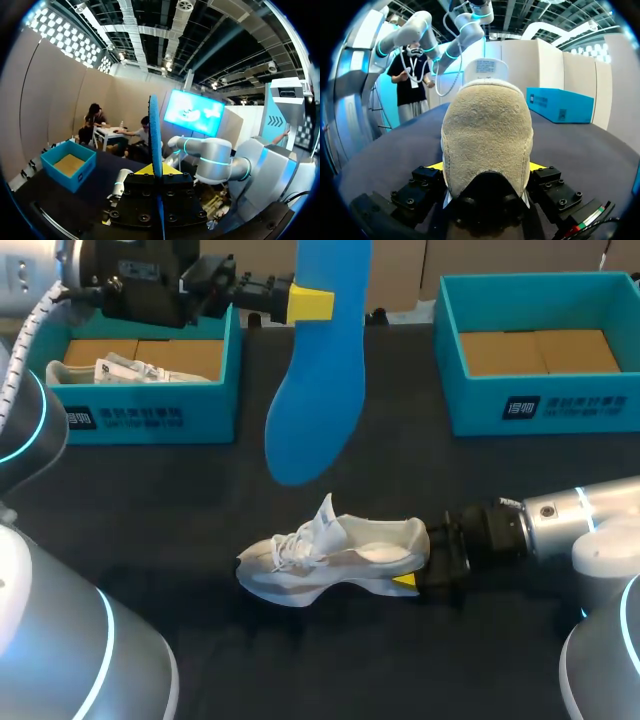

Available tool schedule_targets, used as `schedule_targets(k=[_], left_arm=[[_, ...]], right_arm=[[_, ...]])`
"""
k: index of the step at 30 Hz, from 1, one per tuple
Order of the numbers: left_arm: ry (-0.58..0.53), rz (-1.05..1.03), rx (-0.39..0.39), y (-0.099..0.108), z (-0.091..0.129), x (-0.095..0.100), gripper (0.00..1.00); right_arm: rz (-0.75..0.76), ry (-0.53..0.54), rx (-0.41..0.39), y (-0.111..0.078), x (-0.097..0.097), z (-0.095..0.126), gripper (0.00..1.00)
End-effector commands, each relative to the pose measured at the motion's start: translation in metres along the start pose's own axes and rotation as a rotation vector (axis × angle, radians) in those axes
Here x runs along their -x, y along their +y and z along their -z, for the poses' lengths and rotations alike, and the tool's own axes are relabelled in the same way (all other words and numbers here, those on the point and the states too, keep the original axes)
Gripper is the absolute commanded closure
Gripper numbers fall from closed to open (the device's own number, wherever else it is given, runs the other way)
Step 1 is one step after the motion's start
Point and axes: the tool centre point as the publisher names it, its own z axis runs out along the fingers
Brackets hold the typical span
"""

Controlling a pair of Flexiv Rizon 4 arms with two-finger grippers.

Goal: Take the shoe out of the shoebox, open the shoe tongue, remove and reinsert the insole, then place the shoe into the shoebox

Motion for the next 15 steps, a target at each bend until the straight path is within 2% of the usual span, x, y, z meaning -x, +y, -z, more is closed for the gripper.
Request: schedule_targets(k=[1, 8, 13, 15], left_arm=[[0.001, 0.0, 0.004, -0.002, -0.002, 0.002, 1.0], [0.001, 0.0, 0.004, -0.002, -0.002, 0.002, 1.0], [0.001, 0.0, 0.004, -0.002, -0.002, 0.002, 1.0], [0.001, 0.0, 0.004, -0.002, -0.002, 0.002, 1.0]], right_arm=[[0.001, -0.014, -0.021, 0.005, 0.0, 0.004, 0.0], [0.016, -0.012, -0.073, 0.015, 0.005, 0.007, 0.0], [0.01, -0.011, -0.17, 0.018, 0.006, 0.015, 0.0], [0.009, -0.015, -0.182, 0.019, 0.005, 0.02, 0.0]])
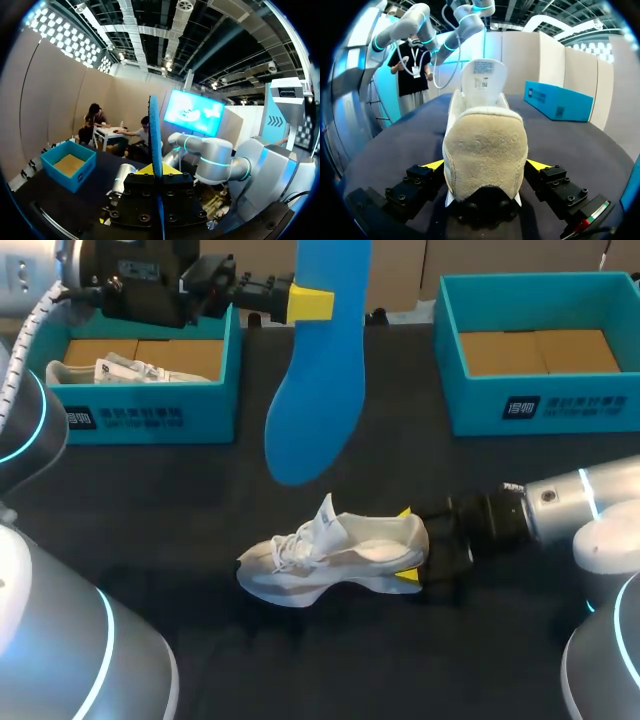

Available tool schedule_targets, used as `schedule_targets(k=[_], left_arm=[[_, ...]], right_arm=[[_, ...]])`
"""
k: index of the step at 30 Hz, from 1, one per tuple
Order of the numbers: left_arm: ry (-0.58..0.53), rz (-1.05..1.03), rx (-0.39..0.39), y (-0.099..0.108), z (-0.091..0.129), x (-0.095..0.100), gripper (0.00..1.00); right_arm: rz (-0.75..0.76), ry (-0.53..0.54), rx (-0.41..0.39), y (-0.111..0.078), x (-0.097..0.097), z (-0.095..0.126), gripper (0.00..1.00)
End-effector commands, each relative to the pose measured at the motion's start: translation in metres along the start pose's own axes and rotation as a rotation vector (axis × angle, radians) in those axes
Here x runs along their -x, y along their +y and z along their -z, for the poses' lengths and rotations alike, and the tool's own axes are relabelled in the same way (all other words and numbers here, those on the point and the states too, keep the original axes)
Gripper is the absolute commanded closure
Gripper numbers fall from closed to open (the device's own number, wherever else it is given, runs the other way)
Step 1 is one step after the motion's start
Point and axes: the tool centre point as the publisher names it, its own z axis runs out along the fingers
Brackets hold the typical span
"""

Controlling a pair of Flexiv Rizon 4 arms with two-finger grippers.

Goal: Take the shoe out of the shoebox, open the shoe tongue, remove and reinsert the insole, then place the shoe into the shoebox

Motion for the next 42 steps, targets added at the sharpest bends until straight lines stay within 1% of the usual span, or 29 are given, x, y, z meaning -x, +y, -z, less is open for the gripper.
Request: schedule_targets(k=[1, 6, 8, 11, 14, 16, 18, 21, 35, 38, 42], left_arm=[[0.001, 0.0, 0.004, -0.002, -0.002, 0.002, 1.0], [0.001, 0.0, 0.004, -0.002, -0.002, 0.002, 1.0], [0.001, 0.0, 0.004, -0.002, -0.002, 0.002, 1.0], [0.001, 0.0, 0.004, -0.002, -0.002, 0.002, 1.0], [0.001, 0.0, 0.004, -0.002, -0.002, 0.002, 1.0], [0.001, 0.0, 0.004, -0.002, -0.002, 0.002, 1.0], [0.001, 0.0, 0.004, -0.002, -0.002, 0.002, 1.0], [0.001, 0.0, 0.004, -0.002, -0.002, 0.002, 1.0], [0.001, 0.0, 0.004, -0.002, -0.002, 0.002, 1.0], [0.001, 0.0, 0.004, -0.002, -0.002, 0.002, 1.0], [0.001, 0.0, 0.004, -0.002, -0.002, 0.002, 1.0]], right_arm=[[-0.003, -0.001, -0.065, 0.009, -0.002, 0.011, 0.0], [-0.005, -0.021, -0.092, 0.007, -0.002, 0.021, 0.0], [-0.007, -0.029, -0.117, 0.007, -0.002, 0.025, 0.0], [-0.003, -0.046, -0.18, 0.012, -0.002, 0.032, 0.0], [-0.001, -0.041, -0.246, 0.018, -0.001, 0.036, 0.0], [-0.024, -0.028, -0.319, 0.022, 0.001, 0.039, 0.0], [-0.058, -0.018, -0.436, 0.026, 0.004, 0.04, 0.0], [-0.135, -0.032, -0.639, 0.035, 0.008, 0.042, 0.0], [-0.135, -0.032, -0.639, 0.035, 0.008, 0.042, 0.0], [-0.107, -0.05, -0.703, 0.047, 0.007, 0.041, 0.0], [-0.13, -0.043, -0.797, 0.057, 0.004, 0.036, 0.0]])
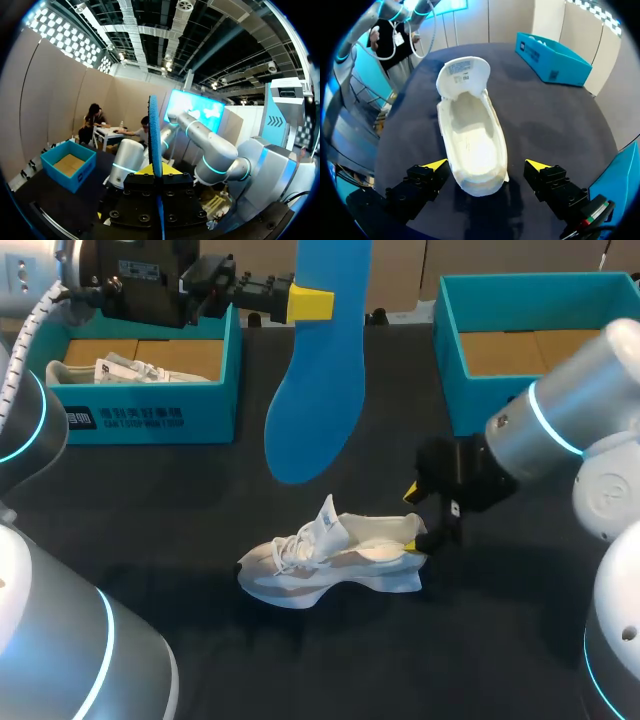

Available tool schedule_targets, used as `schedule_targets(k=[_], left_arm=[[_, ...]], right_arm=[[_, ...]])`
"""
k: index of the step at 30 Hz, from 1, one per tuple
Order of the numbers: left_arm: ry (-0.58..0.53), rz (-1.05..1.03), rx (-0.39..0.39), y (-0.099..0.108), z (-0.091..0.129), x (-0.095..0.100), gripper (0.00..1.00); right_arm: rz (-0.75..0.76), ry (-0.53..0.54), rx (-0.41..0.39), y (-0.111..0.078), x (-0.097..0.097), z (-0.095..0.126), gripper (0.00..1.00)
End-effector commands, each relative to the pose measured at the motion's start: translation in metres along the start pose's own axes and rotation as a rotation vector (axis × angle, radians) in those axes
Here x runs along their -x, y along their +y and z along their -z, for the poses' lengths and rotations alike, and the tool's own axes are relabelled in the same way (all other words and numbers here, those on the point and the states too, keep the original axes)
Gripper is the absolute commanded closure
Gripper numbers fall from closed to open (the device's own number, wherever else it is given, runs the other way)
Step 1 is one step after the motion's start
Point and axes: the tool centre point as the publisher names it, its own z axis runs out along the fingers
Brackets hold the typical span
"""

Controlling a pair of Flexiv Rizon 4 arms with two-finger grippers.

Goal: Take the shoe out of the shoebox, open the shoe tongue, remove and reinsert the insole, then place the shoe into the shoebox

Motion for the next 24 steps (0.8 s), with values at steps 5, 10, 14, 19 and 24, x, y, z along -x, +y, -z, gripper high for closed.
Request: schedule_targets(k=[5, 10, 14, 19, 24], left_arm=[[0.001, 0.0, 0.004, -0.002, -0.002, 0.002, 1.0], [0.001, 0.0, 0.004, -0.002, -0.002, 0.002, 1.0], [0.001, 0.0, 0.004, -0.002, -0.002, 0.002, 1.0], [0.001, 0.0, 0.004, -0.002, -0.002, 0.002, 1.0], [0.001, 0.0, 0.004, -0.002, -0.002, 0.002, 1.0]], right_arm=[[-0.039, 0.015, -0.346, 0.023, -0.007, 0.004, 0.0], [-0.087, 0.038, -0.462, 0.031, -0.007, 0.002, 0.0], [-0.093, 0.042, -0.524, 0.035, -0.008, 0.0, 0.0], [-0.09, 0.029, -0.582, 0.035, -0.012, -0.001, 0.0], [-0.092, 0.011, -0.612, 0.034, -0.017, 0.002, 0.0]])
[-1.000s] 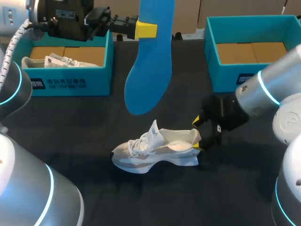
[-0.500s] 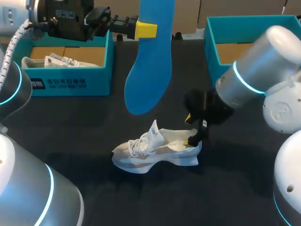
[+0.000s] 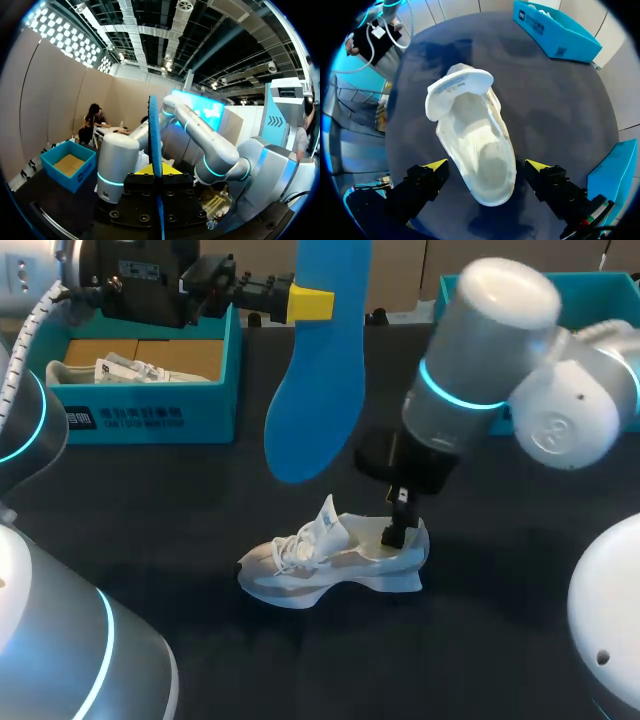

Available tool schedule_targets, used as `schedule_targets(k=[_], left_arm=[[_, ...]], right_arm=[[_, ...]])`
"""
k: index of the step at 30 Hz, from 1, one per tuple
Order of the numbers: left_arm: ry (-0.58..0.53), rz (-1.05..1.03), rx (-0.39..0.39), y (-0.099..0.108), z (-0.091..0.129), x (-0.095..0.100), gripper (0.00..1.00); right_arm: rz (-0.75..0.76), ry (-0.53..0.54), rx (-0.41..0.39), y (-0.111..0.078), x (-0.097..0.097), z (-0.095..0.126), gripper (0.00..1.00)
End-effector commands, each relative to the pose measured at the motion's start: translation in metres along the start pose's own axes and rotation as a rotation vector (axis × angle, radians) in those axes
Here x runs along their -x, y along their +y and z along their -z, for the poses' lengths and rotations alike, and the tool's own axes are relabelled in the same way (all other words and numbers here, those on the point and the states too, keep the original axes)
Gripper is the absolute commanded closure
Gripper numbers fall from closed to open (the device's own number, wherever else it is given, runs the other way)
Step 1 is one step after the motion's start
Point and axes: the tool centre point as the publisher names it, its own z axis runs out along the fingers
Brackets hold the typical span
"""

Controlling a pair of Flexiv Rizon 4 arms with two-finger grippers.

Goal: Take the shoe out of the shoebox, open the shoe tongue, remove and reinsert the insole, then place the shoe into the shoebox

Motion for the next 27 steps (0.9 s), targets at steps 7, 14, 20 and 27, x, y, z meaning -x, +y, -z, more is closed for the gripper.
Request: schedule_targets(k=[7, 14, 20, 27], left_arm=[[0.002, 0.0, 0.004, -0.002, -0.002, 0.002, 1.0], [0.002, 0.0, 0.004, -0.002, -0.002, 0.002, 1.0], [0.002, 0.0, 0.004, -0.002, -0.002, 0.002, 1.0], [0.002, 0.0, 0.004, -0.002, -0.002, 0.002, 1.0]], right_arm=[[-0.015, -0.023, -0.269, 0.005, -0.009, 0.0, 0.0], [-0.011, -0.032, -0.269, 0.003, -0.012, -0.001, 0.0], [-0.001, -0.037, -0.274, 0.004, -0.009, 0.001, 0.0], [0.026, -0.05, -0.288, 0.014, 0.001, 0.007, 0.0]])
